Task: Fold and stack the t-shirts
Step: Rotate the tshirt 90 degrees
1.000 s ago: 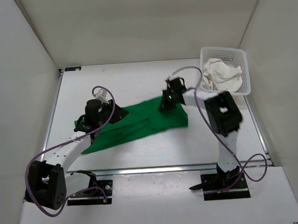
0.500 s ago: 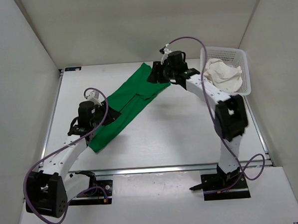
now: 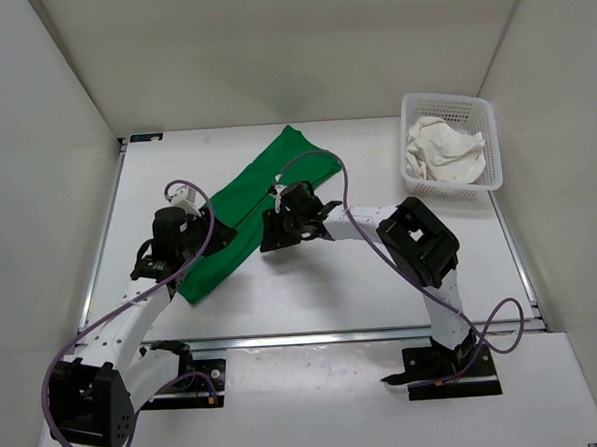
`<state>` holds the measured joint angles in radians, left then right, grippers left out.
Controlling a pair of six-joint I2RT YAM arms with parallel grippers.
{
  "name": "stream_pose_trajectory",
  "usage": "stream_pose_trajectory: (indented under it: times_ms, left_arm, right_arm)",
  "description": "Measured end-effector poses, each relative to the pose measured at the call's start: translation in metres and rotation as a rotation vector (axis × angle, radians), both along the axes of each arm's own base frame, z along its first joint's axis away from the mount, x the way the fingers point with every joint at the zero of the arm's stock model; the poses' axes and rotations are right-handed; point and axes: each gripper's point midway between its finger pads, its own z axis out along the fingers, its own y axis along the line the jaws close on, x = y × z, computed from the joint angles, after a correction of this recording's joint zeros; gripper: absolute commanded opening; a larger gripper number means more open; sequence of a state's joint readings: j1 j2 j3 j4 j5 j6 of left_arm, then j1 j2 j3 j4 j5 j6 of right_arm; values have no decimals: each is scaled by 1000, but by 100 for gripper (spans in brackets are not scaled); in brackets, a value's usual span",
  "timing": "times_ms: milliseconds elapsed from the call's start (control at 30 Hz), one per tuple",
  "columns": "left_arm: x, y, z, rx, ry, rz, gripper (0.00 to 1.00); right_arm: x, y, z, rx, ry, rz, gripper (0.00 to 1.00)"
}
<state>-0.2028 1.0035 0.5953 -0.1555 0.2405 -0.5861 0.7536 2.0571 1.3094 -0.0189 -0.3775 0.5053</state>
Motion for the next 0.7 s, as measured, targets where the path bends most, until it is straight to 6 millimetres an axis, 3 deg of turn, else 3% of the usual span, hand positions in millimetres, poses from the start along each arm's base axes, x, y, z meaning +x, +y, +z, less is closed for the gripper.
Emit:
stream_pose_trajectory:
  times_ms: [100, 200, 233, 267, 333, 467, 533, 600, 700]
  left_arm:
    - [-1, -1, 3, 1, -12, -4, 37]
    - [-1, -3, 3, 3, -14, -8, 37]
    - [-1, -3, 3, 3, -13, -9, 37]
    - [-1, -4, 3, 3, -15, -10, 37]
    - [-2, -5, 3, 8, -15, -12, 37]
    - [-2, -7, 4, 8, -22, -17, 36]
    - [-2, -9, 4, 9, -25, -23, 37]
    - [-2, -12, 4, 9, -30, -28, 37]
    - [-6, -17, -6, 15, -13, -46, 37]
  right_arm:
    - [7, 18, 8, 11, -32, -10, 42]
    - [12, 32, 5, 18, -47, -21, 34]
    - [14, 34, -1, 6, -42, -28, 17]
    - [22, 46, -2, 17, -53, -37, 16]
    - [26, 47, -7, -14, -55, -47, 1]
    - [31, 43, -11, -26, -63, -70, 0]
    - [28, 29, -11, -32, -60, -83, 0]
    - [21, -2, -11, -51, -48, -105, 0]
    - [12, -75, -13, -97, -2, -185, 1]
